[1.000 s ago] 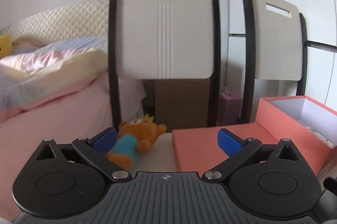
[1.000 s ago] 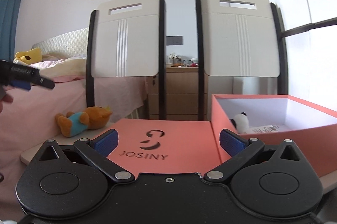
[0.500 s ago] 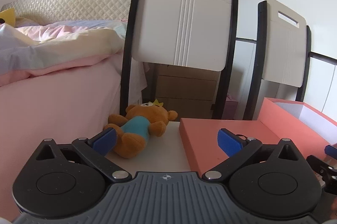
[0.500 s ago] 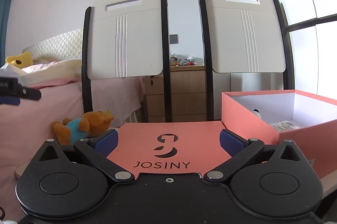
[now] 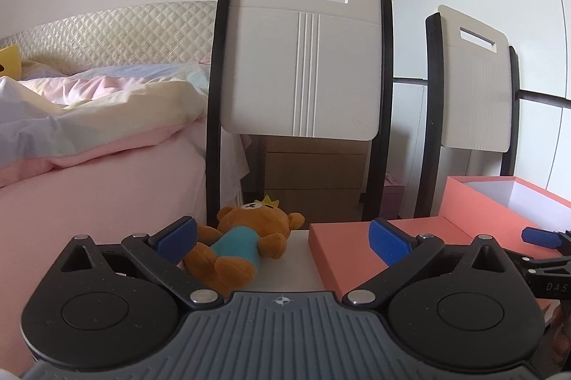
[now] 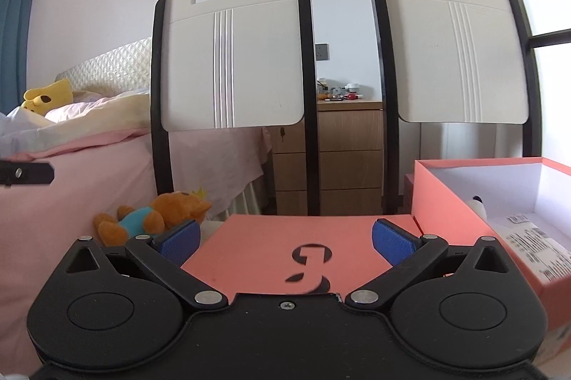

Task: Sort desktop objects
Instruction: 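Move the open right tool to the brown teddy bear in blue shirt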

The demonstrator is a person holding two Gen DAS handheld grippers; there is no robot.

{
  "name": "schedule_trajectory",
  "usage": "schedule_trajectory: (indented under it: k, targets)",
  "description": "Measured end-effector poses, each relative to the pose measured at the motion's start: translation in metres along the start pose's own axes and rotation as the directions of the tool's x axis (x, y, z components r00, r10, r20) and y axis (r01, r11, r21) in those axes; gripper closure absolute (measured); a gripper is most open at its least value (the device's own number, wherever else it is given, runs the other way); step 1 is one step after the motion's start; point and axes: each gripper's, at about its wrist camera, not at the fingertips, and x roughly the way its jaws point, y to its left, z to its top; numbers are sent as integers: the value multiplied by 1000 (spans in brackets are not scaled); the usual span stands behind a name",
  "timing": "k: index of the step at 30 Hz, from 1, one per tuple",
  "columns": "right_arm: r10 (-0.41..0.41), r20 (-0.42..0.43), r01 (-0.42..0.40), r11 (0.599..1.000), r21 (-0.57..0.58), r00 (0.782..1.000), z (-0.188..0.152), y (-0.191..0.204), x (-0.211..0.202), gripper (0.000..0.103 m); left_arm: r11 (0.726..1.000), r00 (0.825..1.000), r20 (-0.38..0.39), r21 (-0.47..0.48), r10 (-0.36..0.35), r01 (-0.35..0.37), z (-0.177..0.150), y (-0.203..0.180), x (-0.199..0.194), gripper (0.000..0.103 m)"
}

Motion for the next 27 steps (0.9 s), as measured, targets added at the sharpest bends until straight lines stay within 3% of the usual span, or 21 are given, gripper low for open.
schedule_trajectory:
  k: [6, 14, 18, 23, 25, 27]
  targets:
    - [73, -29, -71, 996, 56, 997, 24, -1, 35, 1, 999, 1000, -10, -51, -1, 0, 2, 2, -1, 0]
    - [144, -178, -121, 983, 139, 973, 58, -1, 97, 1, 1000, 1000, 7, -14, -25, 25, -1, -11, -8, 0]
    - [242, -308, -190, 963, 189, 920, 75, 10, 135, 1, 999, 999, -27, -7, -44, 44, -13, -20, -8, 0]
    - [308, -416, -237, 948, 213, 856, 89, 30, 175, 1, 998, 996, -58, 11, -61, 62, -27, -31, -8, 0]
    - [334, -464, -248, 939, 237, 820, 90, 40, 190, 1, 998, 997, -52, 21, -59, 60, -28, -32, -10, 0]
    - [358, -526, -248, 930, 271, 771, 88, 55, 206, 1, 998, 997, -45, 24, -55, 56, -28, -32, -10, 0]
